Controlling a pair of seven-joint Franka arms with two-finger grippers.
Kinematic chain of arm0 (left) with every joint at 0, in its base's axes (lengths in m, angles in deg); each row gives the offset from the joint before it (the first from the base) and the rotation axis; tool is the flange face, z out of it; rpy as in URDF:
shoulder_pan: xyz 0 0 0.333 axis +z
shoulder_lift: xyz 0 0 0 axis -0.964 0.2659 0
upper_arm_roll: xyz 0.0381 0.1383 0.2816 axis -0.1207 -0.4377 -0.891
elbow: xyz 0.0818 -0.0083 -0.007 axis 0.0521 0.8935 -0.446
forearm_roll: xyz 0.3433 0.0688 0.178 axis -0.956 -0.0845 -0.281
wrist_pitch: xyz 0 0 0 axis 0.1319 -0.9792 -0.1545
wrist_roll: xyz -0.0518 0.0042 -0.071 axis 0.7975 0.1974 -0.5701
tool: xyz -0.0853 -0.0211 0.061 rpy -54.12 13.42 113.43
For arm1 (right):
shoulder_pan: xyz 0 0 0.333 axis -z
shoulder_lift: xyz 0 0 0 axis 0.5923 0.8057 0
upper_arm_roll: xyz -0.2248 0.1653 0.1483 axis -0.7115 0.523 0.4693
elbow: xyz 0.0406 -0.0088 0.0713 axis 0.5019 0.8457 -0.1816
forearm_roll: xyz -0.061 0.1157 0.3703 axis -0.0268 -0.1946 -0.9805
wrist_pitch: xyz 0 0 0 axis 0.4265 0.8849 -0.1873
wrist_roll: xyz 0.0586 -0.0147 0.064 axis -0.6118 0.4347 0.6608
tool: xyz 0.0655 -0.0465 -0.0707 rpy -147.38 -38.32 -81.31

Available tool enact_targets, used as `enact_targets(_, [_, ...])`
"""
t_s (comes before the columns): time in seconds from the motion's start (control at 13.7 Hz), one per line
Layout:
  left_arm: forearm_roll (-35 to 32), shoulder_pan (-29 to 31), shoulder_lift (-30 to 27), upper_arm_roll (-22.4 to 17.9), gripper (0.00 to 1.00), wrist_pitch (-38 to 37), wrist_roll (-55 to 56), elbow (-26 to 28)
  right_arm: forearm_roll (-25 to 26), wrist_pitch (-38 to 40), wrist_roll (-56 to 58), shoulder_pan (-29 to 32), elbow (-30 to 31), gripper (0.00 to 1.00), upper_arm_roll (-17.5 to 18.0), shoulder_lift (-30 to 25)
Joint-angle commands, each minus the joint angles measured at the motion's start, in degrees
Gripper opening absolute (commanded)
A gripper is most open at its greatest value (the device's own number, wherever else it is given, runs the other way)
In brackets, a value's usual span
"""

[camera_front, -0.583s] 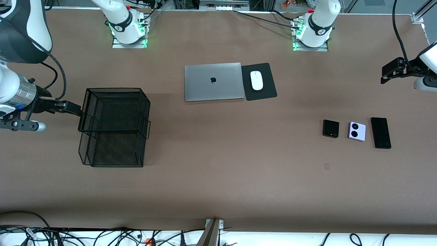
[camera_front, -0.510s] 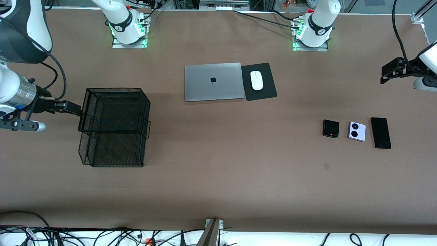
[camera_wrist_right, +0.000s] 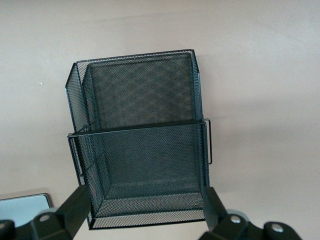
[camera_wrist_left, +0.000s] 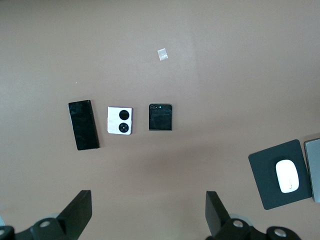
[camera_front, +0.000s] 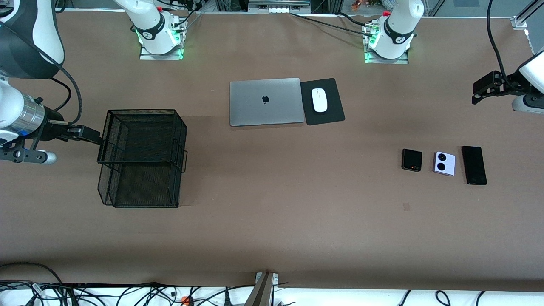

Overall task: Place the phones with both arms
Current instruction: 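Reach the left gripper down to the small black flip phone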

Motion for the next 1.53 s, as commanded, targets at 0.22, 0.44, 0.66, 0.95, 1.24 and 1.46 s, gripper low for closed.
enact_targets(0.22, [1.28,1.92,2.78,-0.53,1.0,0.33,-2.65,1.47,-0.9,-0.03,-0.33,-0.1,-0.18,1.0,-0.25,-0.25])
enact_targets(0.44, [1.28,5.08,7.62,-0.53,1.0,4.09,-7.48,2.43,-0.9,-0.03,-0.51,-0.1,-0.18,1.0,-0.25,-0.25])
enact_targets(0.66, [1.45,5.96,8.77,-0.53,1.0,17.32,-7.75,11.53,-0.99,0.06,-0.51,-0.1,-0.18,1.0,-0.24,-0.25])
enact_targets(0.95, [3.3,6.94,11.49,-0.35,1.0,31.6,-7.84,20.44,-0.99,0.06,-0.51,-0.1,-0.18,1.0,-0.25,-0.25])
enact_targets(1.24, [3.21,6.76,14.74,2.02,1.0,40.56,-9.77,26.68,-0.99,0.32,-0.51,-0.18,-0.27,1.0,-0.16,-0.25])
enact_targets(1.46, [3.47,6.93,17.46,3.08,1.0,50.47,-9.6,32.21,-0.99,0.32,-0.51,-0.1,-0.27,1.0,-0.16,-0.25])
